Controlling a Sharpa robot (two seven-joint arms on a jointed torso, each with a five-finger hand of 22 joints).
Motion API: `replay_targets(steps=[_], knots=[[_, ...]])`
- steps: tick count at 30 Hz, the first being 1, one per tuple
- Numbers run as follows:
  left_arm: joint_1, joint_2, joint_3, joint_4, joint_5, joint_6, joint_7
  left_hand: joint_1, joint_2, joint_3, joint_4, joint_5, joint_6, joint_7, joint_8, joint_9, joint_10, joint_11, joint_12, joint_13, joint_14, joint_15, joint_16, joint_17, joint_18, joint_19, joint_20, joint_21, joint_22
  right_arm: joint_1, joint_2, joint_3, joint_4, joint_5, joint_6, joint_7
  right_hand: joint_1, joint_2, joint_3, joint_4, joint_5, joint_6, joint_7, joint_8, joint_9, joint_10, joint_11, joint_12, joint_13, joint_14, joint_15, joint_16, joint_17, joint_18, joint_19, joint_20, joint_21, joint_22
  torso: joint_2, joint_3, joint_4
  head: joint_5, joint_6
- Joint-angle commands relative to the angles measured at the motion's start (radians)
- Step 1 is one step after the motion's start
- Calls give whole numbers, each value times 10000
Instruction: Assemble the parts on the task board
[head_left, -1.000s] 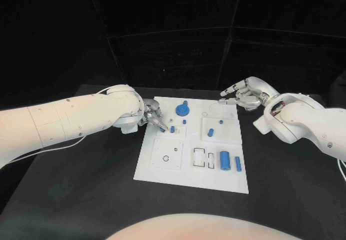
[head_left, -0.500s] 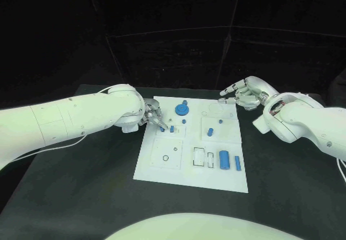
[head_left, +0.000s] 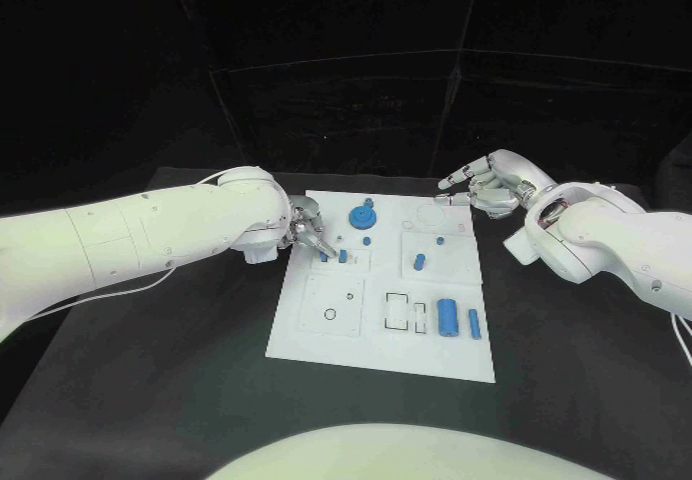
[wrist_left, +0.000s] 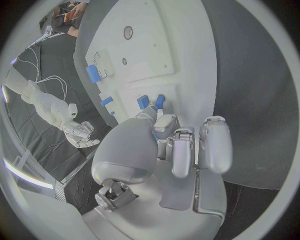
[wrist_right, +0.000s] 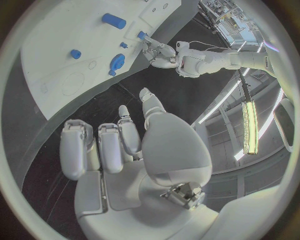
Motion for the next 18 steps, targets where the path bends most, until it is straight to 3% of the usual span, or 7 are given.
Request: replay_targets(steps=[1, 7, 10, 14, 15, 18], knots=[[-75, -2, -79, -61, -31, 275, -167, -105, -279, 912, -932, 30, 9, -24, -53, 3, 6, -29, -38, -10, 1021, -66, 31, 2634, 10, -18, -36, -14, -13, 20, 3, 7, 17, 7, 56, 52, 4, 100, -59, -16, 31, 40, -31, 57, 6, -30, -30, -24, 354, 532, -58, -61, 32, 179, -67, -12, -52, -2, -10, -3, 17, -13, -7], [-76, -45, -88, -63, 45, 62, -185, -1039, -900, 365, -550, 36, 209, 13, 58, 50, 36, 7, -30, -26, 1021, -44, 31, 2634, 14, -22, -20, -30, -26, 20, 7, 7, 4, 7, 52, 53, -1, 99, -71, -9, 31, 41, -31, 58, 7, -47, -30, -51, 332, 527, -58, -76, 8, 183, -75, -12, -61, -19, -13, -7, 20, -10, 23], [-77, -91, -88, -64, 72, -239, -188, -2213, -1385, -435, 92, 38, 234, 43, 119, 98, 39, 60, -45, -71, 1021, -12, 31, 2634, 23, -37, 4, -60, -63, 20, 11, 7, -11, 7, 50, 54, -1, 99, -73, -8, 31, 41, -31, 58, 7, -49, -30, -54, 329, 527, -58, -78, 5, 183, -76, -12, -62, -21, -13, -10, 20, -8, 23], [-78, -201, -84, -47, 231, -827, -62, -2767, -1524, -1099, 603, 28, 86, 16, 167, 173, -91, 8, -220, -301, 1021, -63, 31, 2634, 44, -59, -16, -114, -127, 19, 21, 7, -37, 7, 47, 57, -1, 99, -73, -8, 31, 41, -31, 58, 7, -49, -30, -54, 329, 527, -58, -78, 5, 183, -76, -12, -62, -21, -14, -12, 16, -12, 62], [-77, -239, -83, -43, 392, -1065, 42, -2839, -1525, -1226, 722, 29, -21, 37, 138, 174, -283, 24, -530, -675, 1021, -61, 31, 2634, 50, -73, -17, -139, -161, 19, 23, 7, -42, 7, 44, 57, -1, 99, -73, -8, 31, 41, -31, 58, 7, -49, -30, -54, 329, 527, -58, -78, 5, 183, -76, -12, -62, -21, -19, -10, 11, -7, 72], [-73, -327, -80, -21, 730, -1622, 376, -2741, -1497, -1529, 963, 37, -772, 293, -220, 35, -1690, 242, -2526, -2884, 1021, 82, 31, 2634, 109, -236, 50, -380, -489, 19, 25, 7, -47, 7, 24, 57, -4, 97, -78, -5, 31, 40, -31, 58, 6, -55, -30, -62, 322, 525, -58, -84, -4, 186, -82, -13, -69, -34, -15, 2, 7, -20, 94]])
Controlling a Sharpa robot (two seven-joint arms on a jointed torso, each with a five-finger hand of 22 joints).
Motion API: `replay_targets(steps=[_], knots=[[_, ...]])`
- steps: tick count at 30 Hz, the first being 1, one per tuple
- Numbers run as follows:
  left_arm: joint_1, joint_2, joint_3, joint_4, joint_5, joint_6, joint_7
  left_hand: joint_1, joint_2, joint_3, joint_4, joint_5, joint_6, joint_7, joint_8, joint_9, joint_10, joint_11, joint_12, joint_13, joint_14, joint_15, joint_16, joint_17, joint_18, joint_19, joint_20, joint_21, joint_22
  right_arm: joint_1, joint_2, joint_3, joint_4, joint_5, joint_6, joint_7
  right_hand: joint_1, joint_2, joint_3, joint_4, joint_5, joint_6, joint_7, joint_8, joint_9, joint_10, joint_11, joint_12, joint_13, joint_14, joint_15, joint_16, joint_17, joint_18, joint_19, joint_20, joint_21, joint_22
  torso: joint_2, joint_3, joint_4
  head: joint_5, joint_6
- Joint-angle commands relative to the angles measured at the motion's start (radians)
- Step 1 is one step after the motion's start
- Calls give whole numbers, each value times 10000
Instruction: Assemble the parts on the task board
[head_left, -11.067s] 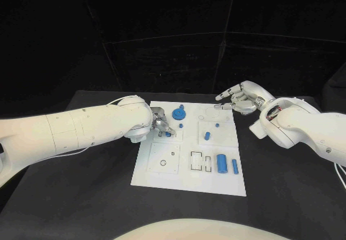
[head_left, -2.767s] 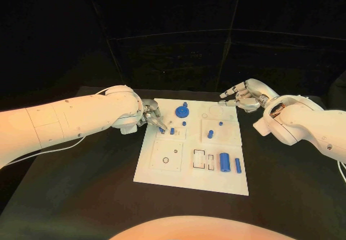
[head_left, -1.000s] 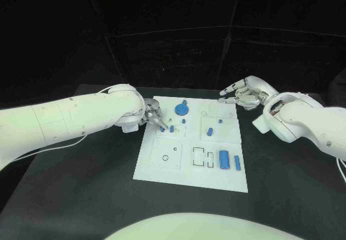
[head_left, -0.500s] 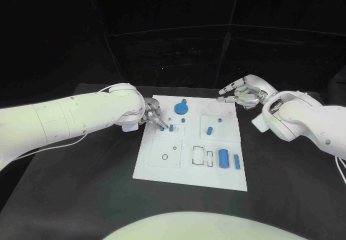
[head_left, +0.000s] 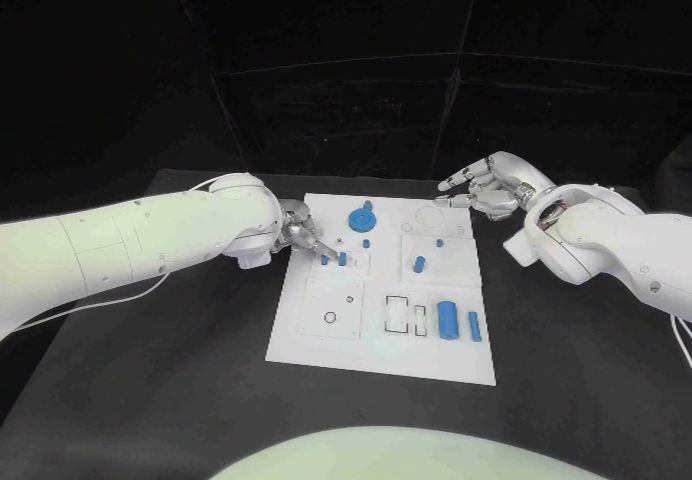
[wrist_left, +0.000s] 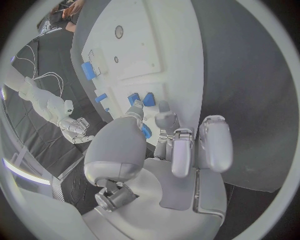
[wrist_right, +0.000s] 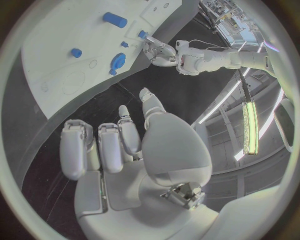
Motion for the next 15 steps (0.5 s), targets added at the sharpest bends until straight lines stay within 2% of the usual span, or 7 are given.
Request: replay_targets(steps=[1, 4, 9, 14, 15], knots=[[15, -94, 8, 38, 656, -1254, 544, 111, 54, -286, 191, 1, -735, 284, -401, -207, -1068, 245, -1424, -1504, 1021, 182, 31, 2634, 132, -197, 106, -258, -341, 19, 12, 7, 0, 7, 16, 58, -7, 96, -84, -1, 31, 38, -30, 58, 6, -62, -30, -73, 313, 522, -58, -50, -16, 189, -90, -13, -78, -38, -2, 9, -11, -9, 26], [27, -181, 13, 96, 963, -1681, 904, 393, 107, -484, 325, -3, -1169, 504, -688, -418, -1247, 450, -1636, -1687, 964, 346, -98, 2434, 186, -345, 261, -489, -635, 19, 17, 6, -11, 7, 9, 59, -7, 96, -84, -1, 31, 38, -30, 58, 6, -62, -30, -73, 313, 522, -58, -50, -16, 189, -90, -13, -78, -38, -7, 4, -12, -24, 45], [53, -306, 17, 221, 1458, -2141, 1605, 879, 322, -568, 360, 6, -1192, 578, -749, -588, -1263, 523, -1724, -1852, 915, 420, -216, 2255, 255, -455, 382, -686, -877, 19, 19, 6, -19, 7, 6, 60, -7, 96, -84, -1, 31, 38, -30, 58, 6, -62, -30, -73, 313, 522, -58, -50, -16, 189, -90, -13, -78, -38, 3, 5, -10, -43, 82], [66, -334, 16, 269, 2010, -2556, 3130, 2070, 680, -320, -80, 32, -1178, 687, -739, -802, -1949, 652, -2283, -2283, 536, 526, -1034, 1114, 581, -1274, 511, -1890, -2395, 19, 13, 6, -24, 7, 3, 59, -7, 96, -84, -1, 31, 38, -30, 58, 6, -62, -30, -73, 313, 522, -58, -50, -16, 189, -90, -13, -78, -38, 0, 14, 1, -86, 115], [68, -307, 15, 262, 2070, -2655, 3531, 2427, 759, -213, -249, 59, -1196, 735, -765, -877, -2278, 729, -2549, -2459, 222, 558, -1608, 377, 765, -1814, 551, -2642, -3309, 19, 11, 6, -24, 7, 2, 59, -7, 96, -84, -1, 31, 38, -30, 58, 6, -62, -30, -73, 313, 522, -58, -50, -16, 189, -90, -13, -78, -38, 2, 14, -2, -91, 125]])
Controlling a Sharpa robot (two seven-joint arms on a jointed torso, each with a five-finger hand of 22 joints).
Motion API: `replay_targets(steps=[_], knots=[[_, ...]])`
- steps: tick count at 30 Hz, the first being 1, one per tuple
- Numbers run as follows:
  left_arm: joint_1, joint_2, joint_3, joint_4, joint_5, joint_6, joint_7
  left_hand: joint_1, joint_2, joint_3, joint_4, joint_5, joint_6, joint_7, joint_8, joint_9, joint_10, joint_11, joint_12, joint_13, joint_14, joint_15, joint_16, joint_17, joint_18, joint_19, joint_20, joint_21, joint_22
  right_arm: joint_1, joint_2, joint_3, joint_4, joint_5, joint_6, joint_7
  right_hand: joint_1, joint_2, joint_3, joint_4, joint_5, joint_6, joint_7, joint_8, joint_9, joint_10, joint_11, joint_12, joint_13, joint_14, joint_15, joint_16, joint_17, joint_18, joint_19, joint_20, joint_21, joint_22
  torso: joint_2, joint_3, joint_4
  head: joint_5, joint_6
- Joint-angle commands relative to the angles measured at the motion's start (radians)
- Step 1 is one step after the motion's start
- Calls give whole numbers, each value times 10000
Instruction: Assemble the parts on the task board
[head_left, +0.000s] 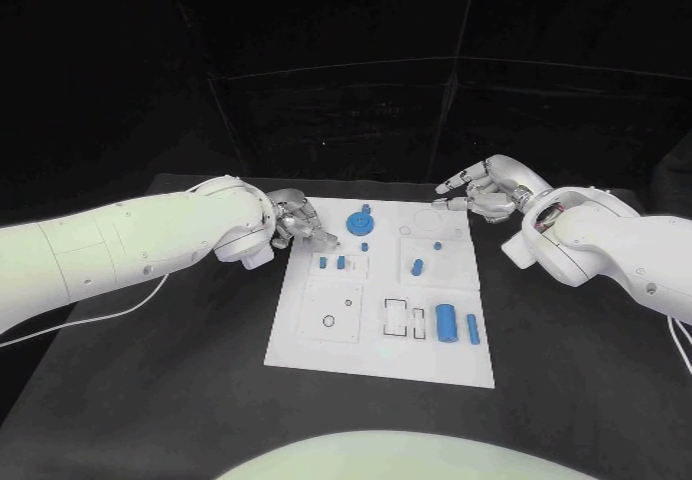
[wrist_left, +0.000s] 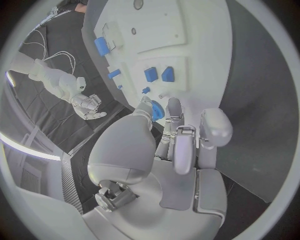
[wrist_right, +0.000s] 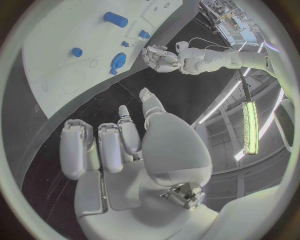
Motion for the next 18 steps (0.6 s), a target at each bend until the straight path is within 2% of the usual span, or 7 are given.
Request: replay_targets(steps=[1, 2, 4, 7, 8, 14, 18], knots=[[27, 78, 3, 21, 812, -920, 2322, 813, 178, 263, -394, 68, -88, 204, -160, -200, -716, 142, -601, -398, -236, 177, -1342, -573, 465, -1266, 92, -1746, -2085, 19, 1, 6, 6, 7, 4, 58, -7, 96, -84, -1, 31, 38, -30, 58, 6, -62, -30, -35, 313, 522, -58, -51, -15, 189, -89, -13, -36, -11, 7, 11, 10, -37, 40], [26, 130, 1, 3, 798, -1060, 2709, 1221, 244, 431, -606, 4, -159, 247, -271, -312, -1015, 180, -865, -572, -674, 242, -2007, -1335, 601, -1799, 139, -2466, -2878, 19, 2, 6, 5, 7, 5, 57, -7, 96, -84, -1, 31, 38, -30, 58, 6, -62, -30, -35, 313, 522, -58, -51, -15, 189, -89, -13, -36, -11, 9, 8, 8, -52, 57], [19, 255, -4, -47, 503, -1347, 3388, 2085, 320, 866, -1083, 56, -165, 412, -678, -761, -1568, 357, -1544, -1121, -1566, 376, -3231, -2609, 621, -2330, 307, -3241, -3447, 19, 7, 6, 4, 7, 8, 57, -7, 96, -84, -1, 31, 38, -30, 58, 6, -62, -30, -35, 313, 522, -58, -51, -15, 189, -89, -13, -36, -11, 14, 8, 2, -67, 81], [-21, 524, -27, -183, -643, -1817, 4324, 2733, 94, 1438, -1653, 75, 264, 479, -1411, -1597, -1726, 497, -2200, -1879, -2219, 541, -4140, -3618, 695, -2473, 398, -3711, -3737, 19, 26, 6, 0, 7, 18, 58, -10, 95, -97, 5, 35, 35, -30, 57, 5, -65, -29, -37, 311, 522, -58, -52, -15, 188, -89, -13, -36, -9, 20, 3, -13, -93, 107], [-37, 611, -40, -236, -1083, -1907, 4511, 2755, -51, 1667, -1817, 66, 455, 492, -1784, -2000, -1632, 516, -2406, -2210, -2260, 468, -4229, -3787, 657, -2438, 466, -3804, -3802, 19, 32, 6, 0, 7, 21, 58, -11, 94, -98, 6, 35, 34, -30, 57, 5, -65, -29, -37, 311, 522, -58, -52, -15, 188, -88, -13, -36, -9, 21, 6, -18, -115, 132], [-94, 1103, -200, -618, -3227, -1874, 4809, 2281, -595, 1611, -1851, -10, 740, 456, -2176, -2453, -1963, 596, -2907, -2736, -2232, 616, -4295, -4021, 667, -2322, 500, -3906, -3886, 19, 81, 6, 3, 7, 38, 52, -11, 94, -98, 6, 35, 34, -30, 57, 5, -65, -29, -37, 311, 522, -58, -52, -15, 188, -88, -13, -36, -9, 18, 14, -29, -157, 179], [-162, 1390, -263, -886, -4158, -1575, 4658, 2013, -794, 1462, -1831, 8, 953, 418, -2477, -2784, -2097, 595, -3214, -3135, -1465, 596, -3563, -3430, 697, -1795, 516, -3839, -3931, 19, 104, 6, 14, 7, 45, 49, -11, 94, -98, 6, 35, 34, -30, 57, 5, -65, -29, -37, 311, 522, -58, -52, -15, 188, -88, -13, -36, -9, 24, 8, -12, -189, 193]])
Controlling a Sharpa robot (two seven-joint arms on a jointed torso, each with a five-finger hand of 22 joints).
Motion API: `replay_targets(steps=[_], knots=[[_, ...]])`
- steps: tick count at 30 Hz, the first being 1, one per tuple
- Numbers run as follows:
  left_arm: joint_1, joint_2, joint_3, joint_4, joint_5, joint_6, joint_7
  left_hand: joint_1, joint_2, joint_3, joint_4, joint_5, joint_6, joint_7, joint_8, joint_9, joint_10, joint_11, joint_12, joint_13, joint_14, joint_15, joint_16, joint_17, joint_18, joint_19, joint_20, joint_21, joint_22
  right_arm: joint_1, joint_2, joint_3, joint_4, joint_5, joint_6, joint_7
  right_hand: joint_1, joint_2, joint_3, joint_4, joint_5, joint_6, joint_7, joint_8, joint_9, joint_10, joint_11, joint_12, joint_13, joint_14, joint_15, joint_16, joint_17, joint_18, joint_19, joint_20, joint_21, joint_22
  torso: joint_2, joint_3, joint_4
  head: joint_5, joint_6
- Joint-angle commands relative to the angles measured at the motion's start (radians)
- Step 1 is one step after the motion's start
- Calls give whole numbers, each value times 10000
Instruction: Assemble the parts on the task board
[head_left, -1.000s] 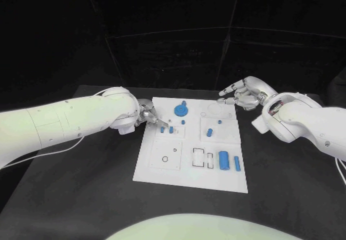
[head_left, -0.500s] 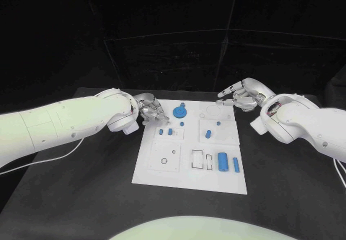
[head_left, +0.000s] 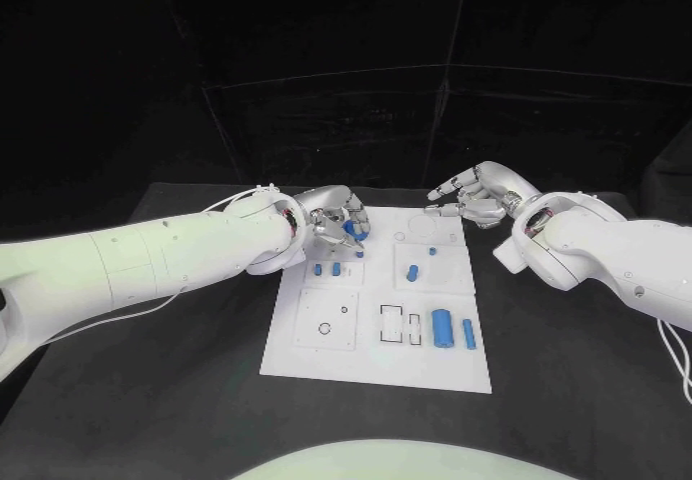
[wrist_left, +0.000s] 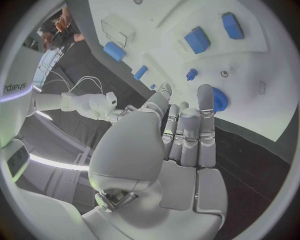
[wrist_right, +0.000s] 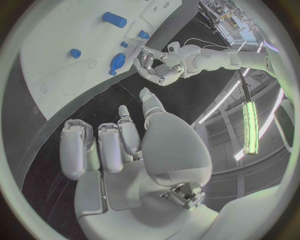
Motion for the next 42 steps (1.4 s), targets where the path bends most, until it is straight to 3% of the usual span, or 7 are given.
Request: replay_targets(steps=[1, 2, 5, 10, 20, 32, 42], knots=[[-43, 175, -18, -205, -2010, 88, 415, -110, -28, -62, -26, -23, 200, -23, -196, -226, -74, -19, -188, -273, 578, -26, 634, 565, 142, 405, -25, 94, -8, 20, 24, 7, 22, 7, 45, 48, -11, 95, -41, 5, 36, 34, -30, 57, 5, -65, -29, -38, 311, 522, -58, -53, -15, 188, -88, -13, -37, -10, 10, -2, 3, -33, 14], [-65, 247, -25, -278, -2197, 226, 346, -117, -30, -63, -46, -25, 281, -38, -265, -308, -32, -31, -230, -369, 814, -48, 940, 867, 127, 588, -38, 196, 61, 20, 31, 7, 22, 7, 47, 47, -11, 95, -41, 5, 36, 34, -30, 57, 5, -65, -29, -38, 311, 522, -58, -53, -15, 188, -88, -13, -37, -10, 12, -3, 0, -39, 12], [-125, 446, -37, -484, -2657, 622, 154, -115, 19, -5, -111, -18, 570, -95, -434, -531, 213, -79, -326, -646, 1454, -107, 1895, 1871, -130, 1566, -113, 1488, 1483, 20, 48, 7, 23, 7, 51, 47, -6, 99, -44, 6, 40, 34, -30, 57, 5, -65, -30, -37, 311, 523, -58, -50, -8, 189, -89, -13, -38, -12, 4, 0, -4, -46, 0], [-206, 711, -44, -776, -3084, 865, -11, -106, 100, 141, -198, -21, 894, -140, -638, -782, 501, -120, -524, -1012, 1818, -167, 2487, 2483, -345, 2240, -178, 2503, 2630, 20, 59, 7, 24, 7, 47, 44, -6, 99, -44, 6, 40, 34, -30, 57, 5, -65, -30, -37, 311, 523, -58, -50, -8, 189, -89, -13, -38, -12, 3, -3, -3, -69, -6], [-318, 1018, -42, -1151, -3744, 685, -106, -77, 187, 465, -341, -19, 1201, -144, -887, -1070, 642, -106, -863, -1479, 1957, -177, 2656, 2567, -424, 2514, -202, 2890, 3075, 20, 56, 7, 33, 7, 35, 41, -6, 99, -44, 6, 40, 34, -30, 57, 5, -65, -30, -37, 311, 523, -58, -50, -8, 189, -89, -13, -38, -12, -3, -7, 15, -117, -40], [-345, 1163, -37, -1277, -3838, 694, -159, -133, 353, 953, -418, -20, 1449, -142, -1073, -1290, 873, -108, -1119, -1861, 2044, -187, 2735, 2581, -493, 2703, -215, 3198, 3461, 20, 80, 7, 14, 7, 57, 41, -6, 99, -44, 6, 40, 34, -30, 57, 5, -65, -30, -37, 311, 523, -58, -50, -8, 189, -89, -13, -38, -12, -6, -7, 29, -168, -64], [-347, 1134, -33, -1341, -3842, 739, -299, -246, 289, 1419, -532, -22, 1599, -111, -1235, -1467, 1062, -96, -1337, -2175, 2065, -184, 2728, 2485, -528, 2788, -219, 3346, 3661, 19, 95, 7, -3, 7, 74, 43, -6, 99, -44, 6, 40, 34, -30, 57, 5, -65, -30, -37, 311, 523, -58, -50, -8, 189, -89, -13, -38, -12, -5, -8, 30, -171, -75]])
